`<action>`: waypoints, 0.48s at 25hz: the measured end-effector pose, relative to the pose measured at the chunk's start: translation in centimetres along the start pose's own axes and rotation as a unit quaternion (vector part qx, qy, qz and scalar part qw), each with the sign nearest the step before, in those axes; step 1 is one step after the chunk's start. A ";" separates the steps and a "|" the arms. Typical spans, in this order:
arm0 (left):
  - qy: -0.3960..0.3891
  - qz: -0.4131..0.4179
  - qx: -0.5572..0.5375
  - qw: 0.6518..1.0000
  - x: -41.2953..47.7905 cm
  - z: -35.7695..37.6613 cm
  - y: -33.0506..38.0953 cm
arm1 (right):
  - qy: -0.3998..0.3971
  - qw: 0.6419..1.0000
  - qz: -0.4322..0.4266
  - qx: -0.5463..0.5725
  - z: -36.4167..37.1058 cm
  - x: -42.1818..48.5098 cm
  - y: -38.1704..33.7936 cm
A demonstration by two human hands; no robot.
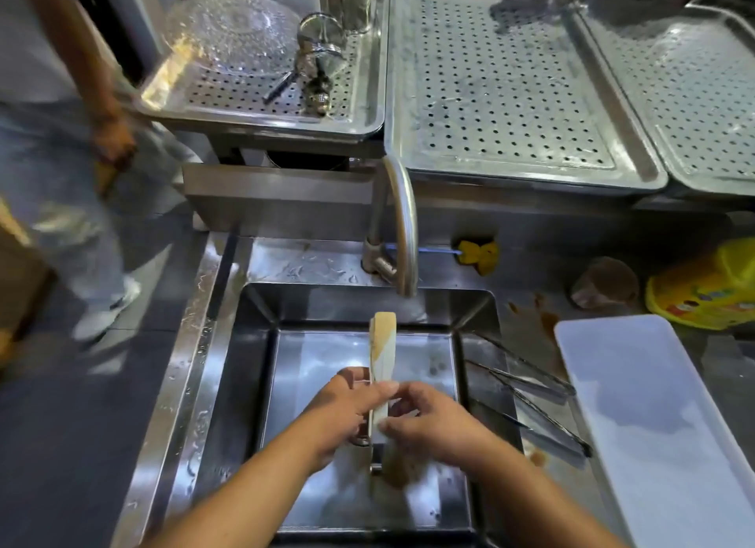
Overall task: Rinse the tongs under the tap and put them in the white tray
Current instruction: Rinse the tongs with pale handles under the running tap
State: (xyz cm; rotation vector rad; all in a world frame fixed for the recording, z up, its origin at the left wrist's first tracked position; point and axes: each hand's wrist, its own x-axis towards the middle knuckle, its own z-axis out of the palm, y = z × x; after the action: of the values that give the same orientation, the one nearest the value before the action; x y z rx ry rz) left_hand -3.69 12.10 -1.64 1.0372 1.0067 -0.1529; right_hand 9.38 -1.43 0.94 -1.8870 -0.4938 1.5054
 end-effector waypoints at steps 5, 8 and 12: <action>0.089 0.009 -0.012 0.996 0.2 -2.0 0.1 | 0.193 0.976 -0.033 -0.094 -4.1 4.3 -6.7; 0.127 0.024 0.050 0.990 -0.1 -2.7 0.1 | 0.243 0.965 -0.063 -0.074 -5.9 8.9 -11.1; 0.141 0.028 0.092 0.985 0.1 -2.9 0.3 | 0.253 0.963 -0.010 -0.089 -7.3 16.3 -14.6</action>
State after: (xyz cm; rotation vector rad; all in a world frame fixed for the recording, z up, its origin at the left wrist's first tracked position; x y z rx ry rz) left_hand -5.31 14.49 -1.87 1.2804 1.2341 -0.0538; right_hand 22.33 17.72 0.43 -2.2962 -0.4139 0.9316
